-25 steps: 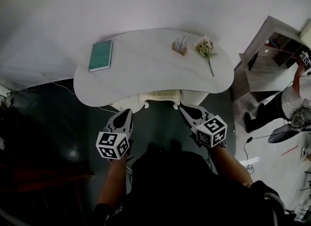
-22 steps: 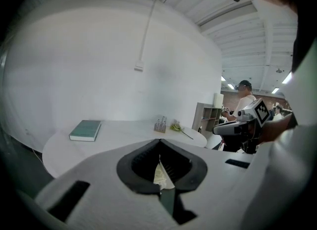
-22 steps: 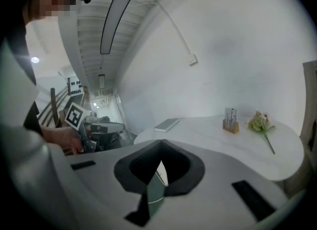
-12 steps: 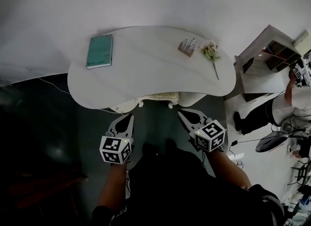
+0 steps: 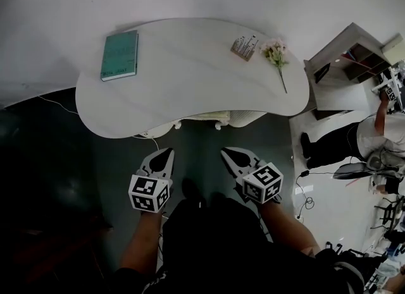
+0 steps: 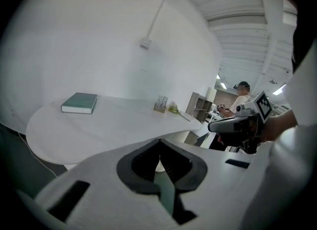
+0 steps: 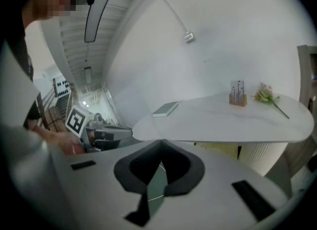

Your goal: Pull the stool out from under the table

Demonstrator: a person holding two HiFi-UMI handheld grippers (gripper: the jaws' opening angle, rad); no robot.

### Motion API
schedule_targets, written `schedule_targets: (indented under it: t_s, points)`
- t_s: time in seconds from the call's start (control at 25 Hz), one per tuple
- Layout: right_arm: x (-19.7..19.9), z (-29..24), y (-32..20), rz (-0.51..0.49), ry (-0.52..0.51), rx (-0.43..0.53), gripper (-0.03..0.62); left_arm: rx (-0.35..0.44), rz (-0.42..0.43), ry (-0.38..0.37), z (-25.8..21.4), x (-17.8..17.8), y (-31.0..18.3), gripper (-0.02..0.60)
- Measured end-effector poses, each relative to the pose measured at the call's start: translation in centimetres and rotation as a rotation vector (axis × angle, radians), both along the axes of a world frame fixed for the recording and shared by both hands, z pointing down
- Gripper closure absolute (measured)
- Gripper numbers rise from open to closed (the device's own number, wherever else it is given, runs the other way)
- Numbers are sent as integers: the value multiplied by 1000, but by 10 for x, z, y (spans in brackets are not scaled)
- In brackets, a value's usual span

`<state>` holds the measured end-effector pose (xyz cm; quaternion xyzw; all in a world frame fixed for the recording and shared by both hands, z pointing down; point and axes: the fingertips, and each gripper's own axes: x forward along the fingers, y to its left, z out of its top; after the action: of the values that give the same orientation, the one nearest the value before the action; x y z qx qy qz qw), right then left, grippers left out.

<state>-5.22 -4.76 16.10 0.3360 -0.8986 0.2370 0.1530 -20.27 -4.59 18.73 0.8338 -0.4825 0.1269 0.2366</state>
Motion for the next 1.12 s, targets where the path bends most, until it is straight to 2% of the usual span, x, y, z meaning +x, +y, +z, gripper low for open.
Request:
schedule_targets:
  t_s: [0.16,0.36,0.56,0.76,0.92,1.12]
  points:
    - [11,-2,3,45,-58,-10,588,-40,26,-24,13,24,12,572]
    - [52,11,23,56,-86,16,589,-54,35,-67,17,66,22,572]
    - [107,49,49,101,-105,1,588,-37,59,-132,20,109,35,571]
    - [143,92,56,139,-102,-44,588,-42,43,-163,45,126,33,571]
    - [151,127,35,166,-75,-27,589,-46,60,-178,89,129,18,571]
    - [121,198,21,182,-114,-83,588,-24,24,-189,163,113,-3,572]
